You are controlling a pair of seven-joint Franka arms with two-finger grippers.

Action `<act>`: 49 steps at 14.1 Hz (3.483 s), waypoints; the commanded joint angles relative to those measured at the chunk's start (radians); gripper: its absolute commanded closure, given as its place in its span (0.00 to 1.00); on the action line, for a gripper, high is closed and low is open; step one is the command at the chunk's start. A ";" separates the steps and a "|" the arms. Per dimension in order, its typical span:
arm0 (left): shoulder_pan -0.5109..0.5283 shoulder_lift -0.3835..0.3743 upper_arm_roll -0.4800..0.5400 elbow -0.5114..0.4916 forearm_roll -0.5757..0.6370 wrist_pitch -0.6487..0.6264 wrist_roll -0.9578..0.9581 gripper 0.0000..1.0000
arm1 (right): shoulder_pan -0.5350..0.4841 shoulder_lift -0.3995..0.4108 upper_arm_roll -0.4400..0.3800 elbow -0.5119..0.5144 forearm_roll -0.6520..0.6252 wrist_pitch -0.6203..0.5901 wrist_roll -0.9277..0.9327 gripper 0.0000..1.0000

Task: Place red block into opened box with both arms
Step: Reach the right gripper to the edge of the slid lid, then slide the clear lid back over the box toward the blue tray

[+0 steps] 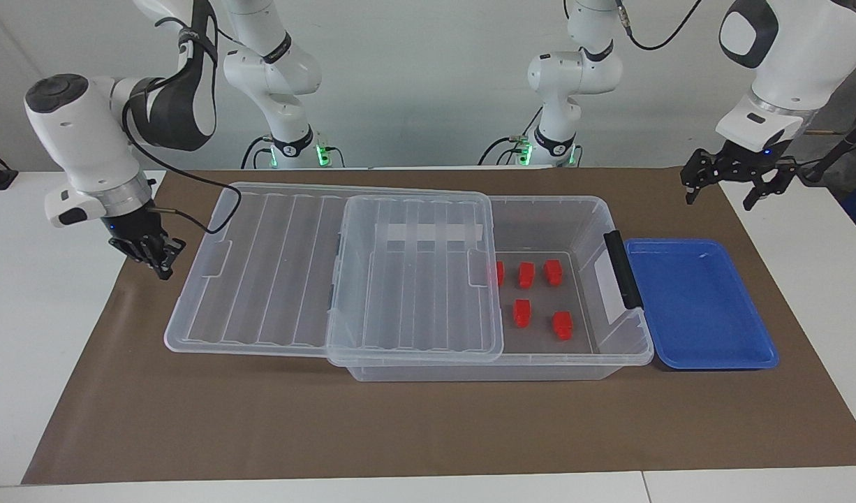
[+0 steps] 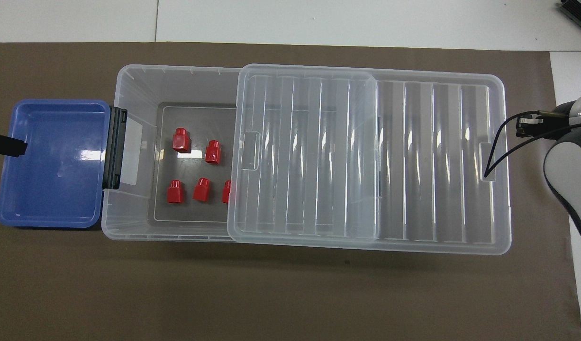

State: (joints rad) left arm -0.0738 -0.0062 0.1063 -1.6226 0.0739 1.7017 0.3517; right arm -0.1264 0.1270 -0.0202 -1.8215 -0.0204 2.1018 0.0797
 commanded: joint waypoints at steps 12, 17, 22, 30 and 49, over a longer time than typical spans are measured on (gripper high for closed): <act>-0.017 -0.035 0.001 -0.034 -0.017 0.039 0.007 0.00 | 0.079 0.008 0.022 -0.001 0.013 0.003 -0.196 1.00; -0.021 -0.035 0.003 -0.026 -0.040 0.047 0.004 0.00 | 0.128 0.008 0.022 -0.001 0.013 0.001 -0.190 1.00; -0.021 -0.037 0.003 -0.026 -0.040 0.045 0.003 0.00 | 0.155 0.009 0.020 -0.001 0.013 0.012 -0.187 1.00; -0.023 -0.035 0.001 -0.022 -0.049 0.047 0.000 0.00 | 0.270 0.013 0.022 -0.004 0.013 0.006 -0.190 1.00; -0.023 -0.038 -0.023 -0.036 -0.049 0.071 -0.031 0.00 | 0.398 0.009 0.037 -0.002 0.042 0.009 -0.146 1.00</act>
State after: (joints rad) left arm -0.0871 -0.0186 0.0767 -1.6227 0.0410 1.7379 0.3343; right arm 0.2728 0.1397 0.0070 -1.8201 0.0010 2.1093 -0.0823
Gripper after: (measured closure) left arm 0.000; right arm 0.991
